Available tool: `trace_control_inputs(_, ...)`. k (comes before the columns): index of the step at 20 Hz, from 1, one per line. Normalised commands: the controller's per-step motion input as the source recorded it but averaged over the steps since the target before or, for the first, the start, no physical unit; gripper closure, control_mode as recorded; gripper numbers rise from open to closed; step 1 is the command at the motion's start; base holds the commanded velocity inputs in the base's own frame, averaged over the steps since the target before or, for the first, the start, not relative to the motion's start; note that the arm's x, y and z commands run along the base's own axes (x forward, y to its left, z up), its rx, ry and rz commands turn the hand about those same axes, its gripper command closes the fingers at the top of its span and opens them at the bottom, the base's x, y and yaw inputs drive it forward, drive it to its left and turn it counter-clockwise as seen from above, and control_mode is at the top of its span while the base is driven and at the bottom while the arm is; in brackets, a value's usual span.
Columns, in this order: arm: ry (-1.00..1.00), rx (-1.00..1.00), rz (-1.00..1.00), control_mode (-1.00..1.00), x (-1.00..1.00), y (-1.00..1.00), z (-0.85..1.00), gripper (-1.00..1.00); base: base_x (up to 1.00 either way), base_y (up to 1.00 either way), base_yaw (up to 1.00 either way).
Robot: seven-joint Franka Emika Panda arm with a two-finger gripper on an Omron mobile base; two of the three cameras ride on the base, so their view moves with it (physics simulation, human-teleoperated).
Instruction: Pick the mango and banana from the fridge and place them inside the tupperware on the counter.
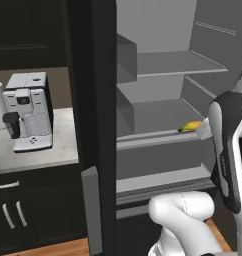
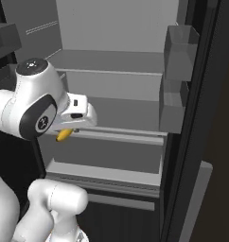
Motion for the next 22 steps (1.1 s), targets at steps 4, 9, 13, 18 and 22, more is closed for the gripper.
trace_control_inputs(4,0.04,-0.04,0.01,-1.0,-0.49,0.23,0.11,1.0,0.0,0.0,0.0)
trace_control_inputs(9,0.0,-0.02,0.0,1.0,-0.22,0.1,0.0,1.0,-0.45,0.12,0.0)
trace_control_inputs(13,0.0,0.0,0.0,1.0,0.0,0.0,0.0,1.0,-0.98,0.21,0.0)
trace_control_inputs(18,0.0,0.0,0.0,1.0,0.0,0.0,0.0,1.0,-0.99,0.24,0.0)
trace_control_inputs(22,0.0,0.0,0.0,1.0,0.0,0.0,0.0,1.0,-0.83,0.51,0.0)
